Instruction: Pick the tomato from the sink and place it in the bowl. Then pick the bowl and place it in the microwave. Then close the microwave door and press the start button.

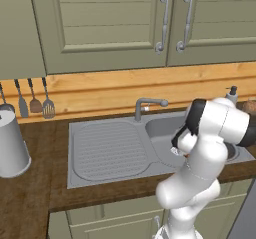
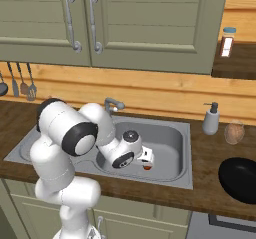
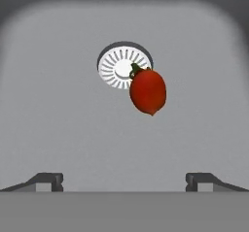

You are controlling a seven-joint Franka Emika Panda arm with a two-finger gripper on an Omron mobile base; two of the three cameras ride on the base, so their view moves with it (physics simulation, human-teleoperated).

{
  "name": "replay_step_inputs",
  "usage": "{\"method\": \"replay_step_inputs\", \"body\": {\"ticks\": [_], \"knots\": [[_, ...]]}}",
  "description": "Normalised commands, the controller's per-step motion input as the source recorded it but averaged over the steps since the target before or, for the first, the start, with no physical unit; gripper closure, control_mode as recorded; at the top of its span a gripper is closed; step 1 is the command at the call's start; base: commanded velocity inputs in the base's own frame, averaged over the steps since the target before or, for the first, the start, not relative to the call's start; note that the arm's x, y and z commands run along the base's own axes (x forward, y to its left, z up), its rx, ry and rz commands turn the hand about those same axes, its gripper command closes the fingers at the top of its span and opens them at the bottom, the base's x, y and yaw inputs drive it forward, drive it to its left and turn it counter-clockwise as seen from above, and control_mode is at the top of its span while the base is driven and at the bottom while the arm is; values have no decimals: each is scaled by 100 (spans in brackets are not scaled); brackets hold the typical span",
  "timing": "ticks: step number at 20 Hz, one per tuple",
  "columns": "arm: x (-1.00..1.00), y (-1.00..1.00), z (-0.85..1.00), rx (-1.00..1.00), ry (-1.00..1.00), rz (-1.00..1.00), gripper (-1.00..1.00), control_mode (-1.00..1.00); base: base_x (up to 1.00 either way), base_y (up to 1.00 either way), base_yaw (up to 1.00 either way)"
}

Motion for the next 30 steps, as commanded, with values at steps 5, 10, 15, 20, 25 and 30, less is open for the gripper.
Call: {"method": "replay_step_inputs", "body": {"ticks": [5, 10, 15, 20, 25, 30], "knots": [[1, -15, -12, 0, 0, 0, -100, -100, 0, 0, 0], [7, -15, -4, 0, 0, 0, -100, -100, 0, 0, 0], [10, -14, -1, 0, 0, 0, -100, -100, 0, 0, 0], [14, -3, -13, 0, 0, 0, -100, -100, 0, 0, 0], [27, 0, -18, 0, 0, 0, -100, -100, 0, 0, 0], [15, 1, -19, 0, 0, 0, -100, -100, 0, 0, 0]]}}
